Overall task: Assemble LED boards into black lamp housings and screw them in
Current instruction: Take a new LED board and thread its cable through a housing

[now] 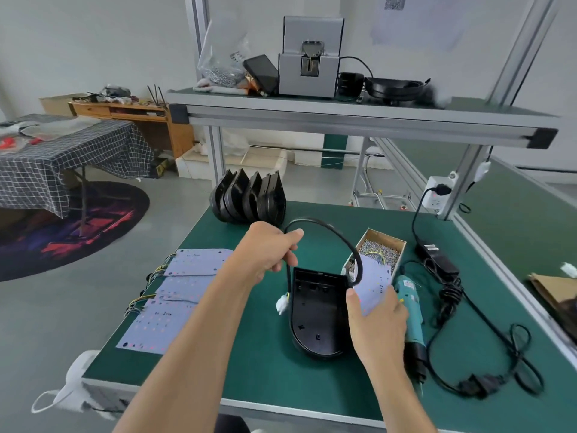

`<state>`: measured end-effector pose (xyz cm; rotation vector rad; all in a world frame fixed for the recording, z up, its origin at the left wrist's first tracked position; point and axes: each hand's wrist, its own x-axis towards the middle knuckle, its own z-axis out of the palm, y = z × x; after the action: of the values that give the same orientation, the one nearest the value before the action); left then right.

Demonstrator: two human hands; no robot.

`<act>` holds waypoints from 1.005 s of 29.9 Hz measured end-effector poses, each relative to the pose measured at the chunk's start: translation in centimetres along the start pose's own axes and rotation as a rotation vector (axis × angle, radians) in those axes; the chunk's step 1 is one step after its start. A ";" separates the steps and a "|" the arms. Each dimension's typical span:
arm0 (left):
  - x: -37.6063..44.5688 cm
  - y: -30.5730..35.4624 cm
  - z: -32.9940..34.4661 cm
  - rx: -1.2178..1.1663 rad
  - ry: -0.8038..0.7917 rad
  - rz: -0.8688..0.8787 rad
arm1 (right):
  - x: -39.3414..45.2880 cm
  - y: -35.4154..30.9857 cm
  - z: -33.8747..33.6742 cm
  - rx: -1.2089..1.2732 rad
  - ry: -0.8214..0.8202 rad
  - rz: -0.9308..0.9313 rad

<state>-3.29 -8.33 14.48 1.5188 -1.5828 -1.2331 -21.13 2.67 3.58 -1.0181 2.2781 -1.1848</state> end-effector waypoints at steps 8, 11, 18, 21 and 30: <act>-2.5 2.3 1.1 0.404 0.287 0.285 | -3.7 -0.7 -2.3 0.304 0.316 -0.266; -2.9 3.7 2.1 0.567 0.345 0.342 | -6.5 -1.2 -2.3 0.434 0.221 -0.240; -5.0 5.1 5.1 0.543 0.239 0.413 | -4.7 -4.8 0.5 0.234 -0.377 -0.379; -5.9 4.6 6.0 0.367 0.169 0.390 | -2.6 -5.4 1.6 0.080 -0.381 -0.414; -5.3 -3.3 3.4 -0.105 0.475 0.287 | 2.2 -4.2 -1.5 0.242 -0.216 -0.308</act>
<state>-4.26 -2.11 11.04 1.3365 -1.3359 -0.7169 -21.72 0.21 7.88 -1.3587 1.8073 -1.3559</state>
